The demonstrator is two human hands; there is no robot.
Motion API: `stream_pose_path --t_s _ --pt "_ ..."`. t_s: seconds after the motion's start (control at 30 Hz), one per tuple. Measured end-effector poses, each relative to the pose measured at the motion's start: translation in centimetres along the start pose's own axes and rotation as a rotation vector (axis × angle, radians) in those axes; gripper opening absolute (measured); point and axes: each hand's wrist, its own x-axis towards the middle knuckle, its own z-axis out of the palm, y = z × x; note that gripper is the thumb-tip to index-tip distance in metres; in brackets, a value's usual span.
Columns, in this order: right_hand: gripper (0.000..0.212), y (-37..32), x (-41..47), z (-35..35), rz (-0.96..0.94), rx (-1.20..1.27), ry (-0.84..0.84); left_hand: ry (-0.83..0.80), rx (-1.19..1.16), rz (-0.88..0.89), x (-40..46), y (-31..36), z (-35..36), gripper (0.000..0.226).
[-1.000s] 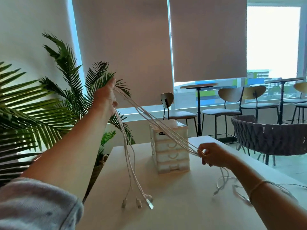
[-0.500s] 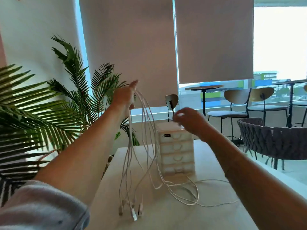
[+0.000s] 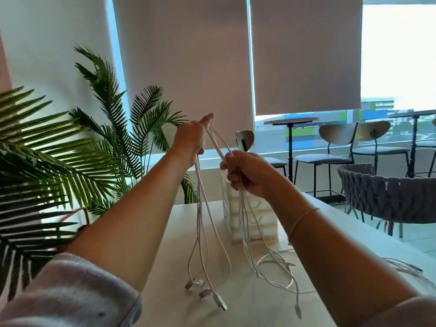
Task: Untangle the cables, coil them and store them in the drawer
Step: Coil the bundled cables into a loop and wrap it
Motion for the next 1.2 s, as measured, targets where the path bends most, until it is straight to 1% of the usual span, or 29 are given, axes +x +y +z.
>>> stream_pose_path --t_s 0.13,0.2,0.3,0.43,0.47,0.53,0.63,0.7,0.77,0.9,0.97,1.0,1.03,1.07,1.1,1.13,1.17,1.2 --pt "0.025 3.4 -1.1 -3.6 0.000 -0.263 0.046 0.083 -0.037 -0.008 0.4 0.3 -1.4 0.026" --pt "0.021 5.3 -2.1 -5.7 0.064 -0.366 0.071 0.113 -0.071 -0.020 0.9 0.5 -2.0 0.027" --pt "0.021 7.3 -3.4 -8.3 0.186 -0.492 0.154 0.132 -0.102 -0.033 1.3 0.5 -2.6 0.029" --pt "0.023 8.5 -4.1 -10.6 0.292 -0.586 0.255 0.129 -0.125 -0.027 1.3 0.2 -2.1 0.025" --pt "0.022 8.9 -4.3 -11.3 0.326 -0.621 0.273 0.136 -0.133 -0.025 1.3 0.1 -2.0 0.026" --pt "0.020 9.7 -5.0 -12.7 0.394 -0.726 0.295 0.156 -0.142 -0.032 1.4 0.2 -1.9 0.038" --pt "0.022 10.7 -6.0 -14.5 0.423 -0.813 0.301 0.144 -0.109 -0.033 1.4 0.2 -1.9 0.042" --pt "0.025 10.9 -5.8 -15.0 0.393 -0.833 0.309 0.146 -0.097 -0.012 1.5 0.1 -1.7 0.041" --pt "0.030 11.2 -5.4 -15.4 0.369 -0.854 0.297 0.154 -0.106 -0.027 1.6 0.1 -1.4 0.038" --pt "0.035 12.1 -5.1 -16.6 0.461 -0.839 0.181 0.189 -0.179 -0.058 1.9 0.3 -1.7 0.031" --pt "0.038 12.8 -5.4 -17.3 0.566 -0.878 0.185 0.216 -0.183 -0.058 1.9 0.3 -2.1 0.027" --pt "0.036 13.3 -5.5 -17.8 0.605 -0.902 0.232 0.227 -0.181 -0.061 1.9 0.3 -2.3 0.027" --pt "0.026 13.8 -5.4 -18.4 0.626 -0.977 0.272 0.237 -0.185 -0.067 1.9 0.2 -2.4 0.028" --pt "0.022 14.3 -5.1 -19.3 0.679 -1.105 0.316 0.245 -0.194 -0.073 1.9 0.2 -2.6 0.028" --pt "0.032 15.2 -4.6 -20.3 0.714 -1.264 0.352 0.253 -0.202 -0.077 1.9 0.1 -2.8 0.029" --pt "0.040 15.6 -4.6 -21.1 0.769 -1.347 0.391 0.265 -0.205 -0.077 1.9 0.1 -3.0 0.028" --pt "0.042 15.4 -4.8 -21.5 0.827 -1.368 0.439 0.280 -0.207 -0.077 2.0 0.1 -3.3 0.028" --pt "0.043 15.1 -5.1 -21.7 0.853 -1.343 0.521 0.297 -0.208 -0.080 2.1 0.1 -3.7 0.030"
